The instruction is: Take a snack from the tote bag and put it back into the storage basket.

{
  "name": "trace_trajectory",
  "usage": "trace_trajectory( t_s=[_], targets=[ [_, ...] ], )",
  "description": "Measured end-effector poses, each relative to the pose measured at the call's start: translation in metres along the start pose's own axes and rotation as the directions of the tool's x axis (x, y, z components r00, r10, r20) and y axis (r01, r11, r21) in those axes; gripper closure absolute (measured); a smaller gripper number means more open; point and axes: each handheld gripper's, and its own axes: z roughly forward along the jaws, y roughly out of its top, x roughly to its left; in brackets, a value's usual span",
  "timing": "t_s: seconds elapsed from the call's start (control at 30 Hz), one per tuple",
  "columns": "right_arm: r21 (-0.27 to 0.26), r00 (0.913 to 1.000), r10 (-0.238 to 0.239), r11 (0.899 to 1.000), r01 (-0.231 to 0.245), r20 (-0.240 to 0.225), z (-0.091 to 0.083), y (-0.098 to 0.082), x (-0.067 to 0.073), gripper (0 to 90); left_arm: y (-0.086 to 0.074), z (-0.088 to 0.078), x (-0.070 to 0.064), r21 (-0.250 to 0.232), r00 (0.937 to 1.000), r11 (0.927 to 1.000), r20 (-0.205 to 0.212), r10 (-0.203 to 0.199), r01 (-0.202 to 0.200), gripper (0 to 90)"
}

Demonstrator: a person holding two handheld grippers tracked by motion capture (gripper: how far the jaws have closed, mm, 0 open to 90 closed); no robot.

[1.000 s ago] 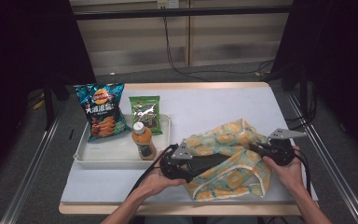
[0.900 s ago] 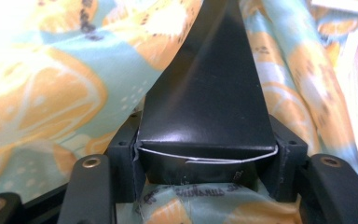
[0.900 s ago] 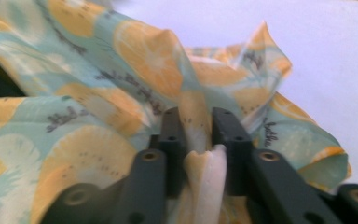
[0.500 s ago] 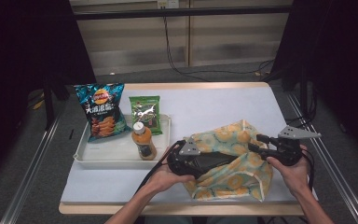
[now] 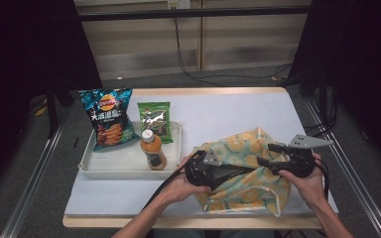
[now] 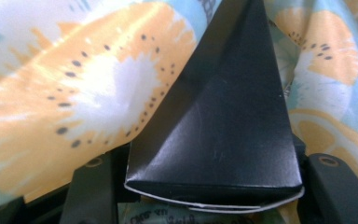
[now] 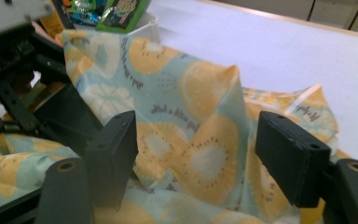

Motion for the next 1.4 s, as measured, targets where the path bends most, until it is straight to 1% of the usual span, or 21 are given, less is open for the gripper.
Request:
trace_trajectory(
  t_s=[0.1,0.13,0.17,0.2,0.23,0.27,0.3,0.33,0.4,0.57,0.67,0.7,0.73,0.77,0.8,0.87,0.93,1.0,1.13,1.27,1.4],
  targets=[
    [0.019,0.9997,-0.012,1.000,0.012,-0.022,0.004,-0.001,0.003,25.4,0.003,-0.008,0.002,-0.047,0.9989,0.9982,0.031,-0.036,0.037,43.5],
    [0.021,0.9996,-0.013,1.000,0.014,-0.027,0.005,-0.001,0.004,24.5,0.004,-0.011,0.002,-0.043,0.9991,0.9987,0.034,-0.027,0.028,43.6],
    [0.019,0.9995,-0.016,1.000,0.017,-0.027,0.005,-0.001,0.004,23.4,0.006,-0.015,0.001,-0.051,0.9989,0.9979,0.028,-0.038,0.039,43.6],
    [0.017,0.9995,-0.021,1.000,0.021,-0.025,0.005,-0.001,0.005,22.9,0.007,-0.018,0.002,-0.059,0.9988,0.9976,0.037,-0.033,0.035,43.7],
    [0.012,0.9995,-0.023,1.000,0.023,-0.024,0.005,0.000,0.006,22.8,0.009,-0.021,0.001,-0.066,0.9983,0.9966,0.034,-0.048,0.050,43.7],
    [0.003,0.9995,-0.024,1.000,0.024,-0.021,0.004,0.000,0.006,22.0,0.009,-0.024,0.003,-0.078,0.9982,0.9957,0.036,-0.047,0.050,43.7],
    [-0.004,0.9994,-0.029,1.000,0.029,-0.019,0.004,0.001,0.007,22.0,0.010,-0.027,0.003,-0.066,0.9975,0.9959,0.037,-0.060,0.062,43.7],
    [-0.004,0.9993,-0.032,0.999,0.032,-0.019,0.004,0.001,0.007,21.4,0.010,-0.027,0.003,-0.084,0.9971,0.9943,0.044,-0.062,0.066,43.7],
    [-0.001,0.9987,-0.041,0.999,0.041,-0.029,0.004,0.001,0.008,18.6,0.010,-0.029,0.003,-0.090,0.9957,0.9924,0.048,-0.079,0.084,43.7],
    [0.019,0.9972,-0.075,0.997,0.075,-0.004,0.008,0.001,0.013,18.7,0.014,-0.037,0.003,-0.120,0.9946,0.9885,0.061,-0.085,0.092,44.0],
    [0.032,0.9953,-0.089,0.996,0.088,0.037,0.009,0.000,0.014,32.9,0.014,-0.040,0.000,-0.124,0.9958,0.9892,0.058,-0.072,0.078,44.2],
    [0.025,0.9965,-0.077,0.997,0.076,0.033,0.008,0.000,0.013,36.9,0.014,-0.041,0.000,-0.116,0.9962,0.9904,0.052,-0.069,0.075,44.2],
    [0.021,0.9971,-0.069,0.997,0.068,0.032,0.007,0.001,0.011,48.2,0.014,-0.043,0.000,-0.103,0.9968,0.9922,0.045,-0.065,0.070,44.2],
    [0.016,0.9971,-0.071,0.997,0.070,0.027,0.005,0.001,0.011,57.3,0.012,-0.043,0.001,-0.121,0.9959,0.9897,0.055,-0.071,0.077,44.3],
    [0.001,0.9981,-0.059,0.998,0.059,0.020,0.003,0.001,0.009,61.1,0.012,-0.045,0.001,-0.129,0.9956,0.9884,0.058,-0.074,0.081,44.3],
    [-0.016,0.9989,-0.046,0.999,0.046,0.012,-0.001,0.001,0.007,74.4,0.011,-0.049,0.001,-0.115,0.9966,0.9907,0.050,-0.066,0.072,44.3],
    [-0.032,0.9993,-0.033,0.999,0.034,0.017,-0.004,0.001,0.003,84.2,0.010,-0.051,0.000,-0.128,0.9964,0.9895,0.061,-0.059,0.067,44.3],
    [-0.040,0.9990,-0.024,0.999,0.026,0.036,-0.006,0.001,0.000,88.3,0.010,-0.054,-0.003,-0.134,0.9968,0.9896,0.066,-0.045,0.054,44.4],
    [-0.042,0.9975,-0.001,0.999,0.004,0.070,-0.010,0.000,-0.006,89.7,0.012,-0.063,-0.008,-0.153,0.9967,0.9879,0.080,-0.013,0.025,44.4],
    [-0.041,0.9951,0.012,0.999,-0.008,0.098,-0.012,-0.002,-0.012,89.9,0.012,-0.074,-0.009,-0.165,0.9966,0.9860,0.082,-0.008,0.021,44.5],
    [-0.029,0.9932,0.020,0.999,-0.017,0.115,-0.013,-0.006,-0.017,90.0,0.011,-0.085,-0.007,-0.211,0.9937,0.9770,0.112,-0.006,0.029,44.6]
  ],
)
